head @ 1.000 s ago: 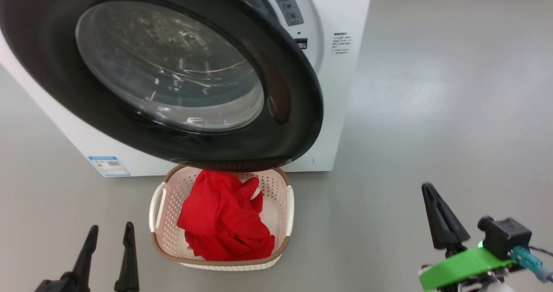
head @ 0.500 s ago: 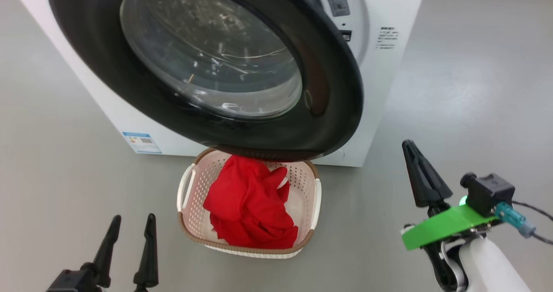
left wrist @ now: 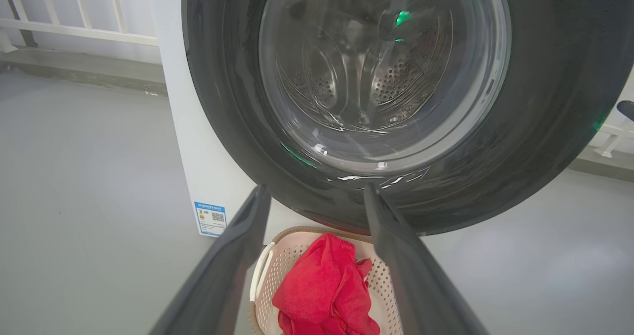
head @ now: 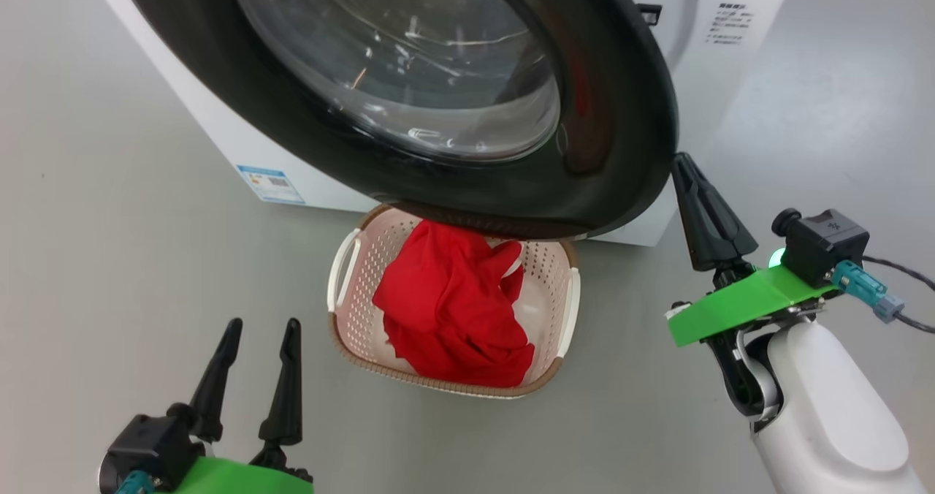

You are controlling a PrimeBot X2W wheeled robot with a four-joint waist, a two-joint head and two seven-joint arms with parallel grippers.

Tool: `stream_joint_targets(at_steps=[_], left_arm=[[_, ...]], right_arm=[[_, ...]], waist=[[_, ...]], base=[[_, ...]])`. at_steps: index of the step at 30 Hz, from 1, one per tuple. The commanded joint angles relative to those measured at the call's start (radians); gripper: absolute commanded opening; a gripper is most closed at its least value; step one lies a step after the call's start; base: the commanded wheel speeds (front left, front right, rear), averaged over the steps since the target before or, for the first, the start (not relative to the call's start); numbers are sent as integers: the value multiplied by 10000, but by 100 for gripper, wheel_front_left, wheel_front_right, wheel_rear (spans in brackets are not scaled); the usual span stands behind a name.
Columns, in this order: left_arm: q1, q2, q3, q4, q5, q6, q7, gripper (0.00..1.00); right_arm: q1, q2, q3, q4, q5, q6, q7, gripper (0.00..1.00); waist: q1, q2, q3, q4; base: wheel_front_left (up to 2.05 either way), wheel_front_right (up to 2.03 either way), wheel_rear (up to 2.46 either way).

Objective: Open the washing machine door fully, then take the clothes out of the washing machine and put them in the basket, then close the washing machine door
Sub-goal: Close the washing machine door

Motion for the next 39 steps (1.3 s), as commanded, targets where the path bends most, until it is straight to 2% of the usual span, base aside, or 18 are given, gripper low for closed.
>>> stream_joint_targets(at_steps=[1, 11, 39], left_arm=[[-323, 73, 243, -313, -156, 109, -49, 100], [-595, 72, 34, -349, -235, 163, -49, 100], [-1608, 72, -880, -555, -484, 331, -49, 100]], right_arm=[[-377, 18, 295, -154, 82, 65, -63, 0], [-840, -83, 268, 12, 152, 65, -63, 0], [-2992, -502, -1255, 7, 136, 65, -63, 0]], waist=[[0, 0, 277, 192], [0, 0, 556, 367], [0, 0, 1923, 702]], base=[[0, 0, 0], [0, 0, 0], [0, 0, 0]])
